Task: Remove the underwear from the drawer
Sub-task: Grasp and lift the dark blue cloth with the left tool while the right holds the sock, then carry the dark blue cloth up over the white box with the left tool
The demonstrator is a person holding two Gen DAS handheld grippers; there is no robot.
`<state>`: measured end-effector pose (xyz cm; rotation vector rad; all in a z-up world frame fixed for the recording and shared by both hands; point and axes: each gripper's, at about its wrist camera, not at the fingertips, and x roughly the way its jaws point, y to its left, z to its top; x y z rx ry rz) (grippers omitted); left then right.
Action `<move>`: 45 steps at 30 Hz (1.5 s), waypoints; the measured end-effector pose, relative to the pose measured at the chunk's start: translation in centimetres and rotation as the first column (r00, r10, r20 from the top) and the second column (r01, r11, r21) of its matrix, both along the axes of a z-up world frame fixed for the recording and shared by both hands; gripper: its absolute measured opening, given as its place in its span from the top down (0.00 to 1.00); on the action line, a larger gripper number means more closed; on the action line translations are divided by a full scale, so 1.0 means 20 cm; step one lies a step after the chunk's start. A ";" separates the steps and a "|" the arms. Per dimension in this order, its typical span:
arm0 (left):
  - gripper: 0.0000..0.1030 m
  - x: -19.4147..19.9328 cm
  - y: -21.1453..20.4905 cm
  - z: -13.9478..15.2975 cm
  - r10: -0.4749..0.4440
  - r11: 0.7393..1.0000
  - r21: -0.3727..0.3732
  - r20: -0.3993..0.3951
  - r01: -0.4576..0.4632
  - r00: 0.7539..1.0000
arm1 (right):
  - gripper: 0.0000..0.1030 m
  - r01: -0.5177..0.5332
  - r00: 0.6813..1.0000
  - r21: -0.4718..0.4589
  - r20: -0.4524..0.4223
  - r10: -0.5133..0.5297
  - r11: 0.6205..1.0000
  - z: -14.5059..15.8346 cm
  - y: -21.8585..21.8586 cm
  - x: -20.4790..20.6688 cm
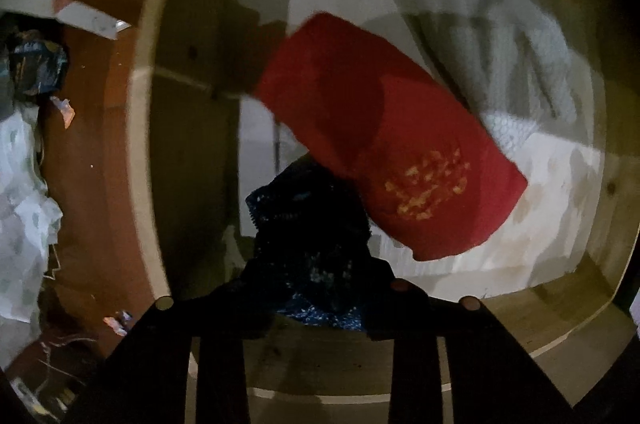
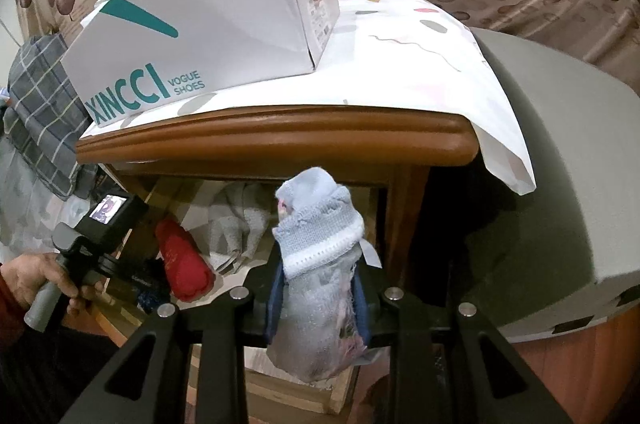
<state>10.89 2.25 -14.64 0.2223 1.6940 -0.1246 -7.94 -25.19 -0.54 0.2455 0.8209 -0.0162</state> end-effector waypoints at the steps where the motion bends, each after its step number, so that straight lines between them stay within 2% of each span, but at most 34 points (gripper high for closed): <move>1: 0.75 0.00 0.00 0.01 0.003 1.000 -0.003 0.011 -0.003 1.000 | 0.72 0.000 1.000 0.001 0.000 0.000 1.000 0.00 0.00 0.00; 5: 0.75 -0.03 -0.01 0.07 0.005 1.000 -0.020 0.044 -0.004 0.999 | 0.72 0.002 1.000 -0.010 0.000 -0.002 1.000 0.00 0.00 0.00; 10: 0.75 -0.10 -0.02 0.20 0.002 1.000 -0.025 0.133 0.002 0.991 | 0.72 0.010 1.000 -0.019 -0.008 -0.010 1.000 -0.01 0.00 0.01; 17: 0.75 -0.24 -0.03 0.40 -0.004 0.999 -0.034 0.264 0.014 0.964 | 0.72 0.011 1.000 -0.036 -0.025 -0.012 0.999 -0.03 0.00 0.02; 29: 0.75 -0.43 0.02 0.76 -0.034 0.997 -0.043 0.472 0.061 0.881 | 0.72 0.028 0.999 -0.021 -0.027 -0.029 0.999 -0.03 -0.04 0.01; 36: 0.75 -0.52 0.06 1.04 -0.036 0.993 -0.074 0.561 0.094 0.827 | 0.72 0.038 0.999 -0.016 -0.029 -0.038 0.999 -0.03 -0.05 0.00; 41: 0.75 -0.57 0.09 1.28 -0.036 0.988 -0.093 0.627 0.120 0.778 | 0.72 0.049 0.998 -0.012 -0.029 -0.049 0.999 -0.03 -0.06 0.00; 45: 0.75 -0.56 0.14 1.48 0.001 0.981 -0.145 0.663 0.127 0.749 | 0.72 0.061 0.998 -0.015 -0.032 -0.061 0.998 -0.03 -0.07 0.00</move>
